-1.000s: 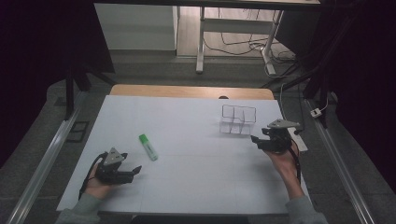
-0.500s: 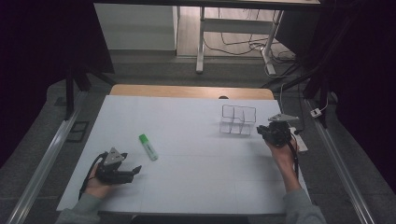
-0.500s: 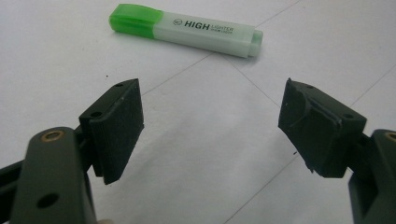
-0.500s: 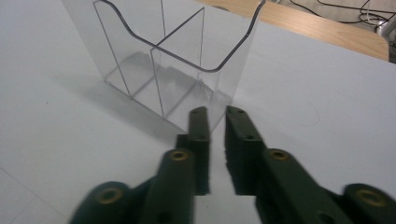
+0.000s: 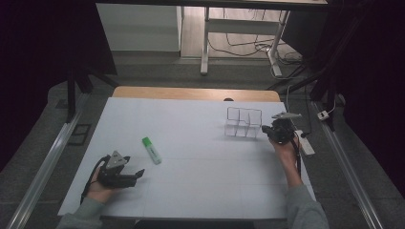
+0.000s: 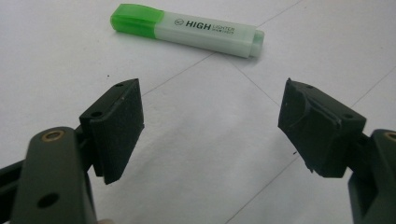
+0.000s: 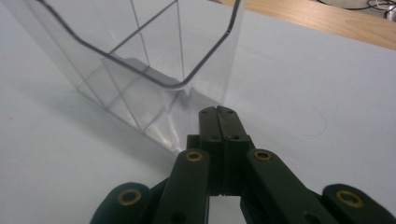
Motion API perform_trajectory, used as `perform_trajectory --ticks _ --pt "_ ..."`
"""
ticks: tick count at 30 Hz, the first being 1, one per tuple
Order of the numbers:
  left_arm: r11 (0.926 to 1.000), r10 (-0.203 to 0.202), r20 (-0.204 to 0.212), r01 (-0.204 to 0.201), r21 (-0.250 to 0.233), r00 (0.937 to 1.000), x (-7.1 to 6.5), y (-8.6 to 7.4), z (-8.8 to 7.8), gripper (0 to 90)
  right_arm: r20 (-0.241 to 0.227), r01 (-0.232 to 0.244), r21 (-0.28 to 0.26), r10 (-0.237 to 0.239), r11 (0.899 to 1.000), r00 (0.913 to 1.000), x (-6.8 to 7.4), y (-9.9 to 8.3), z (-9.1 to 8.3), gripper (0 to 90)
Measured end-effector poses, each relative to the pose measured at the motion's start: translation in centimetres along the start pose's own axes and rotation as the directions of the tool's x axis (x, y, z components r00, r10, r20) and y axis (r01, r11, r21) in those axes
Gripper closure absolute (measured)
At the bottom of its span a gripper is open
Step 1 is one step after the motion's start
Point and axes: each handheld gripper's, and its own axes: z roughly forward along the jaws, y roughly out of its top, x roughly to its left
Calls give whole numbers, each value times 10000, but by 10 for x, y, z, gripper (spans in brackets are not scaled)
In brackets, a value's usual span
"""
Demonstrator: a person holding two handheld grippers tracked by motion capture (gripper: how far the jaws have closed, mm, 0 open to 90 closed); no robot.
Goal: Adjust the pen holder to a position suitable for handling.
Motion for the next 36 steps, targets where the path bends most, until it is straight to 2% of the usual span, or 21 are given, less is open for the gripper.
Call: perform_trajectory --ticks 7,20,36 --pt "10000 -40 -25 40 -15 10000 0 0 0 222 -129 -94 272 97 9996 9999 -4 2 16 895" --pt "10000 7 -28 -7 18 10000 0 0 0 222 -120 -47 296 50 9996 9999 -6 2 21 895" --pt "10000 28 -20 -28 37 10000 0 0 0 222 -183 242 287 -237 9993 9996 10 9 31 895"
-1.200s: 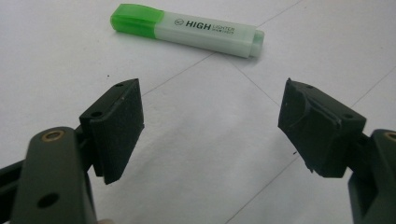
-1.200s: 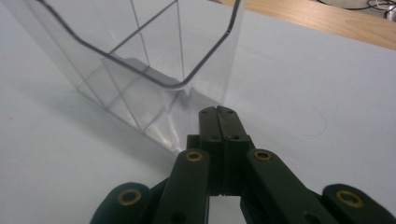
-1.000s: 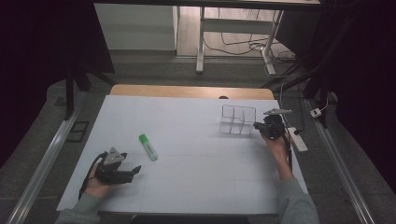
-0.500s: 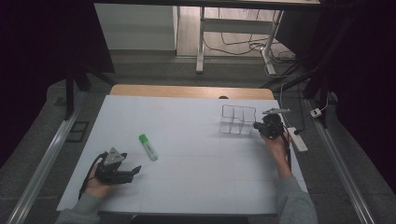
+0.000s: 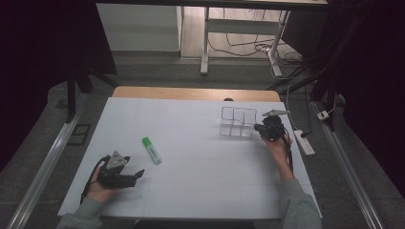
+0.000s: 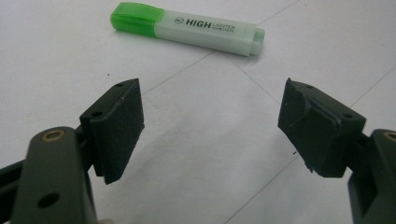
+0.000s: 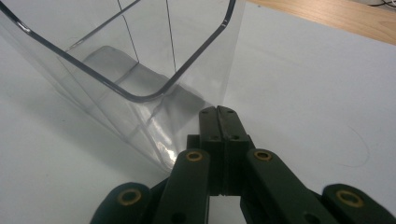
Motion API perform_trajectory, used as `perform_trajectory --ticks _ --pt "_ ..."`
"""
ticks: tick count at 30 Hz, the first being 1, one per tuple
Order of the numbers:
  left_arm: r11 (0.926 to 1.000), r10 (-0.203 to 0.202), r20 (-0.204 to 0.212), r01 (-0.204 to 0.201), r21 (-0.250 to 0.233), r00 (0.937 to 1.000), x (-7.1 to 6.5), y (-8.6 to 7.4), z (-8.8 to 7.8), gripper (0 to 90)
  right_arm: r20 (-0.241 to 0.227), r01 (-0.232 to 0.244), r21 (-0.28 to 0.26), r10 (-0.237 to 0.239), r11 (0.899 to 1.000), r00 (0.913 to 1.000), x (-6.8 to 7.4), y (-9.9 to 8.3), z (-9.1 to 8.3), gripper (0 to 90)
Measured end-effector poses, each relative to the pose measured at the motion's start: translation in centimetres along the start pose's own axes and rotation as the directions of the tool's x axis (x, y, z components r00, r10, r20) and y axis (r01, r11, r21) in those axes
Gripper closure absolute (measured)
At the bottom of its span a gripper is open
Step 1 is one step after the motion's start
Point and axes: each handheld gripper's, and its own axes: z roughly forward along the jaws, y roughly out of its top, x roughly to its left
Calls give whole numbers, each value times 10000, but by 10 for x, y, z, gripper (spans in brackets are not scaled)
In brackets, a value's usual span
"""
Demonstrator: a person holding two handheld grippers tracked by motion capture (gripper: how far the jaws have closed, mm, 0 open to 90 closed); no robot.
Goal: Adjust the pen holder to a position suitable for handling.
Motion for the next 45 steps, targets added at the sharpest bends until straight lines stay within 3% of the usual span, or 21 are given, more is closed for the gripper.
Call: perform_trajectory --ticks 18,45 --pt "10000 9 30 -9 30 10000 0 0 1 222 -112 308 15 -308 9995 9995 19 9 16 896" --pt "9999 69 58 -70 90 10000 0 -1 1 221 -948 632 -273 -655 9976 9933 61 29 41 895"
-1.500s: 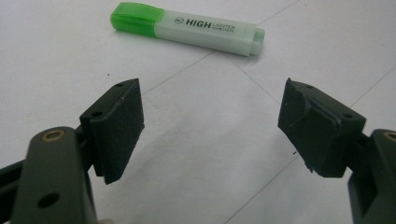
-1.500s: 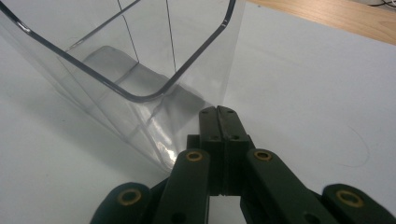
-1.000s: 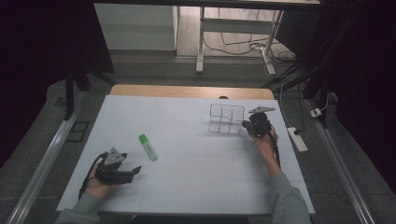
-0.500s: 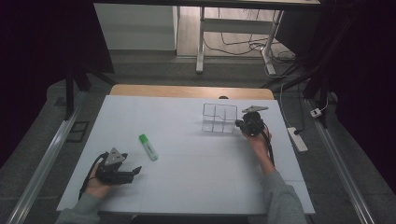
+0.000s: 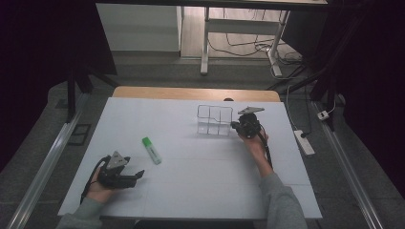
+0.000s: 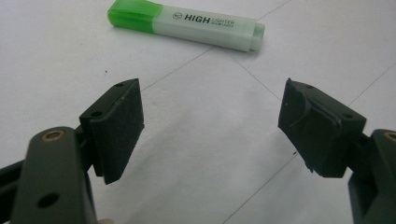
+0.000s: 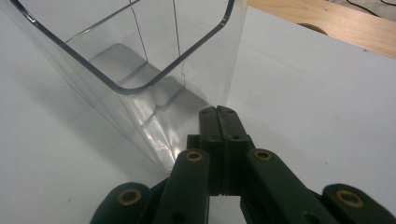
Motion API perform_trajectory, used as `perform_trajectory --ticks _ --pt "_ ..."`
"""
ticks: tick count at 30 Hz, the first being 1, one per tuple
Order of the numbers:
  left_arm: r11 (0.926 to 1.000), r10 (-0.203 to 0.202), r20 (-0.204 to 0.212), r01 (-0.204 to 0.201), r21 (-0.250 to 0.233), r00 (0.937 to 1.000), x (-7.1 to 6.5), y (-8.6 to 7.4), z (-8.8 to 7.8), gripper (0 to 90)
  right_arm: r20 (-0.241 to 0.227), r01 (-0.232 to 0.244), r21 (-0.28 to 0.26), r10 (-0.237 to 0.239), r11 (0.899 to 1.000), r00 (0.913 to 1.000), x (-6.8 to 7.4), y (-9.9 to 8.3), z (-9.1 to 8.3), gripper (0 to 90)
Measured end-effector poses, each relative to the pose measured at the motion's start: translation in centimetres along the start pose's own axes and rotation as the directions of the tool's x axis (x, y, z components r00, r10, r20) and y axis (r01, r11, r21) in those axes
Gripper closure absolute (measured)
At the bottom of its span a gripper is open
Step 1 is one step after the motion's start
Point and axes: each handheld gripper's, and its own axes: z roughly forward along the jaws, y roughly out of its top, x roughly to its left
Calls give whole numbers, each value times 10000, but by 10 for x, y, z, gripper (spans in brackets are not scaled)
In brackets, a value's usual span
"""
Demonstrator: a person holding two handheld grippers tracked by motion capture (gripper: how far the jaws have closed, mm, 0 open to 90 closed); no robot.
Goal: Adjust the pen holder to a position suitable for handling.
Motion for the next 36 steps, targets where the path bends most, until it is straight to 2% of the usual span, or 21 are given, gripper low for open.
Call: perform_trajectory --ticks 19,26,36 --pt "10000 19 -6 -19 14 10000 0 0 0 221 -322 78 -87 -81 9999 9994 14 7 12 895" --pt "10000 9 7 -9 35 10000 0 -1 0 221 -563 265 -25 -266 9996 9981 24 11 18 895" --pt "10000 11 -15 -11 64 10000 1 -1 0 221 -633 366 -83 -371 9993 9973 32 16 27 895"
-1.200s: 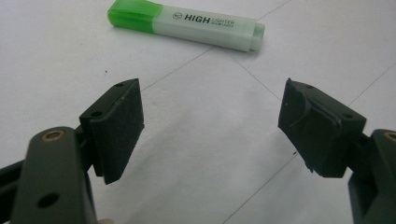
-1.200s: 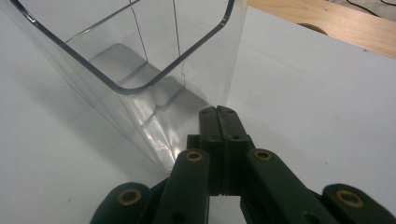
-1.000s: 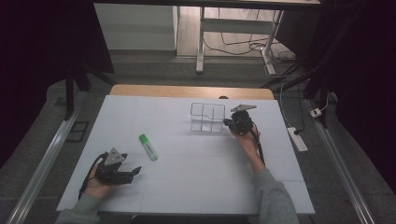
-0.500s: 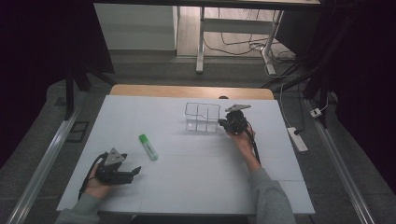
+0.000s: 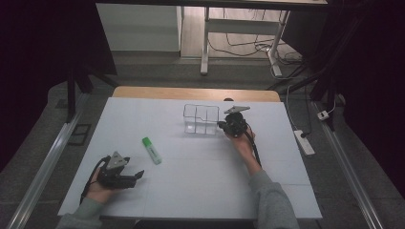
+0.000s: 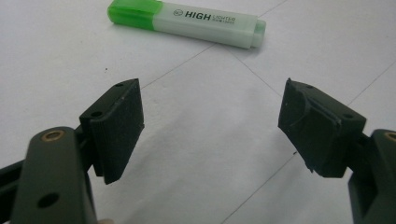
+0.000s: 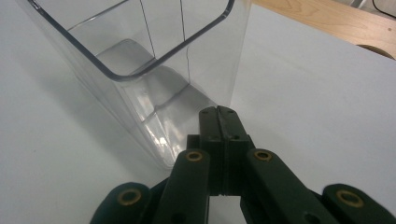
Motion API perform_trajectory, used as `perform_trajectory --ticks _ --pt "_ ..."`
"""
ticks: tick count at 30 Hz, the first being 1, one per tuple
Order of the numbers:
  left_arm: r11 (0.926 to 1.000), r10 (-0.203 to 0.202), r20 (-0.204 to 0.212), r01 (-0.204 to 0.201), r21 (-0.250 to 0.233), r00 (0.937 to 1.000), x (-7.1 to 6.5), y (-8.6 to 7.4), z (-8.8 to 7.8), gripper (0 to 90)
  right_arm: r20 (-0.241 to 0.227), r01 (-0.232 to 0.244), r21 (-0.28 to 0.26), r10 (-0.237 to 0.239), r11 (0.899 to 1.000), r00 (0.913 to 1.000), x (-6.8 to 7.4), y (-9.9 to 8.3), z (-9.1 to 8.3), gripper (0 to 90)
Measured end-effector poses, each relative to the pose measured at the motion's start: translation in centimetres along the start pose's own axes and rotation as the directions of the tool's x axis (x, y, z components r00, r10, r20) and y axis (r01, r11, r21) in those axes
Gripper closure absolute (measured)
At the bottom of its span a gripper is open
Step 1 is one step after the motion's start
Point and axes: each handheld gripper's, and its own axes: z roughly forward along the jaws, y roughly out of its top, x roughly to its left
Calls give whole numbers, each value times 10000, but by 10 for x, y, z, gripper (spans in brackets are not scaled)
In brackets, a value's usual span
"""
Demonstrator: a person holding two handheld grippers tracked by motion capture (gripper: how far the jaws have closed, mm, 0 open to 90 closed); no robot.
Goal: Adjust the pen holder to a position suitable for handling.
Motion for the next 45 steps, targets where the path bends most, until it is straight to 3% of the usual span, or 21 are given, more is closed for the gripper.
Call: perform_trajectory --ticks 12,21,29,30,33,34,39,43,44,45 --pt "10000 -31 -69 31 19 10000 0 -2 -1 221 -221 154 -55 -156 9999 9996 7 8 14 895" --pt "10000 -11 -72 11 8 10000 1 -2 -1 221 -42 298 120 -298 9995 9995 9 9 8 895" --pt "10000 -45 -72 45 -59 10000 1 -1 -2 222 -198 177 -40 -177 9998 9996 12 0 -20 895" --pt "10000 -5 -72 5 -74 10000 1 -1 -2 222 -269 132 -154 -136 9998 9995 13 -8 -31 895" --pt "9999 10 -52 -11 -103 10000 0 0 -2 222 -221 159 -200 -163 9997 9996 15 -15 -40 895" --pt "9999 28 -54 -29 -104 10000 0 0 -3 222 -140 183 -291 -187 9994 9997 15 -22 -53 895" --pt "9999 47 -8 -47 -92 10000 0 1 -1 222 -39 179 -363 -180 9992 9998 13 -36 -69 895" --pt "10000 20 16 -20 -85 10000 1 1 1 222 -298 190 -447 -204 9988 9993 7 -48 -85 891" --pt "10000 44 20 -44 -59 10000 2 1 1 222 -412 126 -520 -148 9986 9990 5 -55 -93 837" --pt "10000 44 20 -44 -59 10000 2 1 1 222 -412 126 -520 -148 9986 9990 5 -55 -93 837"
